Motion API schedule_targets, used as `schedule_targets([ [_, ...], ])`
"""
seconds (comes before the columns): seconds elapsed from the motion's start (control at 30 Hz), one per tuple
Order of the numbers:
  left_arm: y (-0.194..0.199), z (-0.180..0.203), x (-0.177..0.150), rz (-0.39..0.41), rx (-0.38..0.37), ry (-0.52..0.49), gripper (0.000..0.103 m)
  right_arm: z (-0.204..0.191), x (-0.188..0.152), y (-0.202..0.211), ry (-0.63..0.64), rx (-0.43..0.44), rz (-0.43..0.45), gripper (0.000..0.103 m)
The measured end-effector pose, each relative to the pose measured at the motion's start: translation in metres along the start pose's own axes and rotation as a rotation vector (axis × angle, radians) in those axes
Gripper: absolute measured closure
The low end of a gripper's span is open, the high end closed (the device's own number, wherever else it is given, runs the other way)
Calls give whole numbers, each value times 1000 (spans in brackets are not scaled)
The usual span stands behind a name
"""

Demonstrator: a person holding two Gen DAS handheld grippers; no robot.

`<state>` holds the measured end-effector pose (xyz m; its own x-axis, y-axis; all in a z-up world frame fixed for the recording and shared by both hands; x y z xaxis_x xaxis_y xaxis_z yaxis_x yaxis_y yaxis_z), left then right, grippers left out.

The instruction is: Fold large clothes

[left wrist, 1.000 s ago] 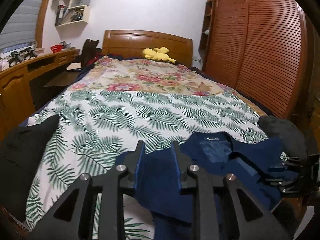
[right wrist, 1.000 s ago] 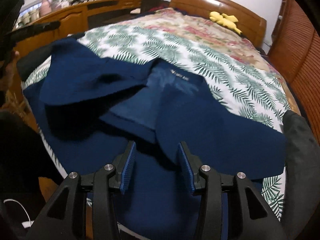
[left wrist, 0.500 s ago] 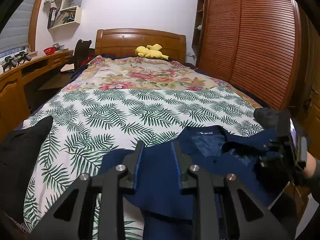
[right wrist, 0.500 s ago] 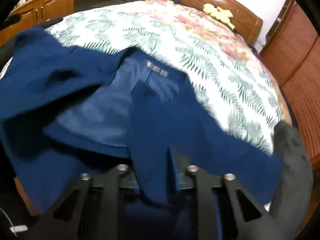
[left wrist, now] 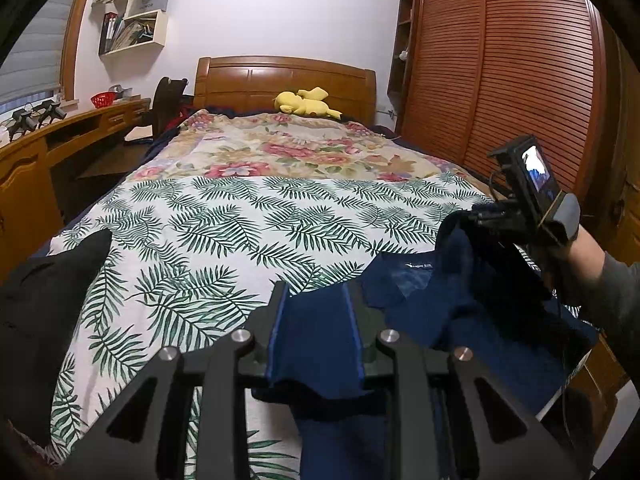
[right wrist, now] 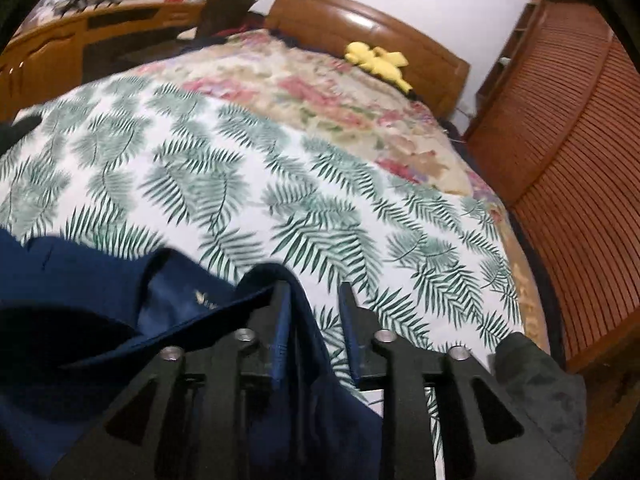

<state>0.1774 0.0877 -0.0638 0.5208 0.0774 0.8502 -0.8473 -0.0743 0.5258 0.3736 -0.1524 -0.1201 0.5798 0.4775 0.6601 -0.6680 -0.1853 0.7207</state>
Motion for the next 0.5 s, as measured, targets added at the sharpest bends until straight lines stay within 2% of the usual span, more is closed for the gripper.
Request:
schedule_targets([
  [0.1,3,-2,1,7,2,5,79,2,3,13,-35,28,37,69],
  [0.2,4,-4,1,8,8,7,79,-11,0,26,-39,124,67,66],
  [0.4,5,-8,2,9,20,8,79,-70,-15,57,36,334,113,60],
  [0.5,4,-11,2,7,27,13,79,-106,-23,78,116,418,131,52],
])
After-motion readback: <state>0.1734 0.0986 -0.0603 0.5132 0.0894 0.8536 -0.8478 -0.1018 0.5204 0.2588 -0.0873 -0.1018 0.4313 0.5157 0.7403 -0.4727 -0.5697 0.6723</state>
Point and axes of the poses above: each gripper's, at about its wrist camera, not at the fingertips, and y roughly against the way its jaws point, z to its right, x to its top, the point moved 3 cm from there along -y, roughly the way its jaws point, and after that the axes turned 13 degrees about x, right-handed, at the moved point
